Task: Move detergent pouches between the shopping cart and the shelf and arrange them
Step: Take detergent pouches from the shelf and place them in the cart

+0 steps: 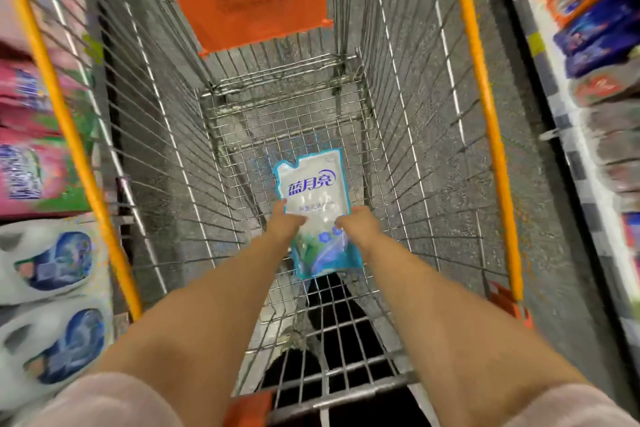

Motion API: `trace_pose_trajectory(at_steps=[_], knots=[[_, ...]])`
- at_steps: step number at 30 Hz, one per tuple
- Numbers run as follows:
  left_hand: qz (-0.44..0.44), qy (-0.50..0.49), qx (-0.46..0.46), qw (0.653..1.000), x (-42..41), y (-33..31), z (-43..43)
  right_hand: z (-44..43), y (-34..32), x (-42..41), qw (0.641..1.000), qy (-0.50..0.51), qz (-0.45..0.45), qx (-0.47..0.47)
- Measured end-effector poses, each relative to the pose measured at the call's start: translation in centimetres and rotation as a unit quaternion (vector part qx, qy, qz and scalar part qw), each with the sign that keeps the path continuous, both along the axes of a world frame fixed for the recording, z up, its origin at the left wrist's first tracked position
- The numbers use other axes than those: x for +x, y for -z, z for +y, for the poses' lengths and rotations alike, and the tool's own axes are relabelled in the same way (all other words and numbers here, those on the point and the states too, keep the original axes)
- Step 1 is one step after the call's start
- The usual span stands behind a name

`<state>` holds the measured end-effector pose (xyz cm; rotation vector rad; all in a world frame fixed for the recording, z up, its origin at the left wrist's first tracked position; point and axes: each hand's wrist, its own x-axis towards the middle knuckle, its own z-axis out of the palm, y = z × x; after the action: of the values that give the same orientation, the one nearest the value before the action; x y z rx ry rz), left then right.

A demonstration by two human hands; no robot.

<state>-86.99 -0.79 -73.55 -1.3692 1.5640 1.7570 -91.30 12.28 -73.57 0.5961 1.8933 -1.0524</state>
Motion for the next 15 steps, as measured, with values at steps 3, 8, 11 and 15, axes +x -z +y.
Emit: trace_pose_trajectory(at_steps=[3, 8, 11, 15], knots=[[0.004, -0.008, -0.013, 1.000, -0.4, -3.7, 0.2, -0.9, -3.6, 0.0, 0.999, -0.007, 0.031, -0.037], [0.081, -0.058, -0.025, 0.995, 1.4, -10.3, 1.0, -2.6, -10.9, 2.0, 0.990, 0.038, 0.057, -0.121], [0.154, -0.094, -0.053, 0.982, 3.8, -14.7, 1.5, -3.9, -15.5, 4.7, 0.981, 0.054, 0.119, -0.146], [0.237, -0.098, -0.107, 0.961, 7.4, -21.6, 1.8, -4.7, -22.0, 8.4, 0.968, 0.020, 0.198, -0.155]])
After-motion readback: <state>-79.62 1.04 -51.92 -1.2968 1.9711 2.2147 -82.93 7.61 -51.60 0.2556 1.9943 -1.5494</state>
